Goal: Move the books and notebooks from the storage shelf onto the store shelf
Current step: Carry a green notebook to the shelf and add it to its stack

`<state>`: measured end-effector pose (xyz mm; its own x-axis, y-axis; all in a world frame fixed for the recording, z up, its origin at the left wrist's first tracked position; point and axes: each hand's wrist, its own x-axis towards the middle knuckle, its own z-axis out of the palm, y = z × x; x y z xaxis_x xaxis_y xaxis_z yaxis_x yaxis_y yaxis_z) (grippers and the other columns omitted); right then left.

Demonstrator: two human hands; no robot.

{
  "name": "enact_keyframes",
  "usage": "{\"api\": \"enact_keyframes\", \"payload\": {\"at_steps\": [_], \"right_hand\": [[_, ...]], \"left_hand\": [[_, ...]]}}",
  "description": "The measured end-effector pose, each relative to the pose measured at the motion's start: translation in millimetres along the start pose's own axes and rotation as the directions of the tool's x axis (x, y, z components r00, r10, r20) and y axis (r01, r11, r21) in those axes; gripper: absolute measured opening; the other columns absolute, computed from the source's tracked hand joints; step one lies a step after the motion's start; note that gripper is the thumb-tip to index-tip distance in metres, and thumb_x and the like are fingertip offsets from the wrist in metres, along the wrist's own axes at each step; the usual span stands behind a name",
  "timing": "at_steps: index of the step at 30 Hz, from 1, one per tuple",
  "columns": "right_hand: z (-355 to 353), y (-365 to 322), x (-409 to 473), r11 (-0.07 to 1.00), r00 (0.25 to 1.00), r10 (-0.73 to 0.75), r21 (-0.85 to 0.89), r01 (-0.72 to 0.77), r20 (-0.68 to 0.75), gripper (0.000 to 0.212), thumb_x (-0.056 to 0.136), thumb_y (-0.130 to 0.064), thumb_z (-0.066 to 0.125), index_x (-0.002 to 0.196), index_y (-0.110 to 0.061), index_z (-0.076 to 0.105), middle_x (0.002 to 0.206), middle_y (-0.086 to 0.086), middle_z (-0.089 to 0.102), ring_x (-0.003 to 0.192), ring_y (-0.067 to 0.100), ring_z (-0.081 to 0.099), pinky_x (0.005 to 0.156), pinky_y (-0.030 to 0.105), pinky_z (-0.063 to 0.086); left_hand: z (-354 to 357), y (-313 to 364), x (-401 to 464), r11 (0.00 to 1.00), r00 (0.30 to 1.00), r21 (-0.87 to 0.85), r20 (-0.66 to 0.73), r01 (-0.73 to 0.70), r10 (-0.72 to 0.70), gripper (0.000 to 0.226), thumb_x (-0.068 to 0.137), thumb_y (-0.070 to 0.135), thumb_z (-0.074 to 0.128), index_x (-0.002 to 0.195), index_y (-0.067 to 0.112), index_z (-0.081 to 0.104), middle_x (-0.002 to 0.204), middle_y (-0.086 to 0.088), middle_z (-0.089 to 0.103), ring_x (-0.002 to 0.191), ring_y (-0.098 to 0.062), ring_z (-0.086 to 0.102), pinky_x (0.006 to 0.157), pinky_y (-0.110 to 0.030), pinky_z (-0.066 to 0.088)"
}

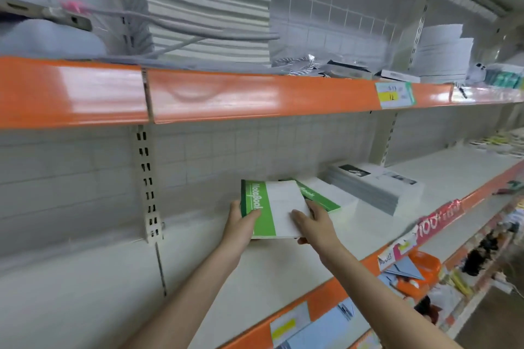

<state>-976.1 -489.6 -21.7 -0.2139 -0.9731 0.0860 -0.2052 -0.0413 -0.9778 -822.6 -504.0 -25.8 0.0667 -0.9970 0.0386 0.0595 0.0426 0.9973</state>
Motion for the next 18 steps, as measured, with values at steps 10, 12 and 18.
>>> {"api": "enact_keyframes", "payload": {"at_steps": [10,12,18], "right_hand": [[-39,7,73,0.983,0.998,0.059,0.174,-0.057,-0.005,0.03,0.092,-0.014,0.055,0.122,-0.016,0.055,0.103,0.005,0.065,0.084,0.018,0.064,0.062,0.029,0.055],[-46,10,83,0.973,0.997,0.074,0.216,-0.075,0.013,0.026,0.093,-0.012,0.053,0.118,-0.018,0.056,0.097,0.002,0.065,0.08,0.014,0.063,0.063,0.026,0.055],[-65,27,122,0.939,0.986,0.136,0.304,-0.159,0.096,0.04,0.092,-0.019,0.054,0.132,-0.018,0.05,0.124,0.008,0.058,0.098,0.02,0.061,0.071,0.028,0.051]], "left_hand": [[59,1,55,1.0,0.999,-0.009,-0.027,-0.021,0.021,0.019,0.092,0.009,0.053,0.108,0.018,0.047,0.095,0.001,0.06,0.082,-0.013,0.059,0.077,-0.031,0.048],[68,1,60,0.999,0.999,-0.007,-0.032,-0.032,0.032,0.022,0.093,0.008,0.052,0.109,0.019,0.045,0.098,0.001,0.059,0.084,-0.012,0.058,0.075,-0.028,0.046],[98,1,76,1.0,0.997,-0.006,-0.079,0.014,-0.014,0.038,0.094,0.007,0.051,0.129,0.015,0.04,0.093,0.006,0.057,0.084,-0.015,0.058,0.067,-0.025,0.048]]}}
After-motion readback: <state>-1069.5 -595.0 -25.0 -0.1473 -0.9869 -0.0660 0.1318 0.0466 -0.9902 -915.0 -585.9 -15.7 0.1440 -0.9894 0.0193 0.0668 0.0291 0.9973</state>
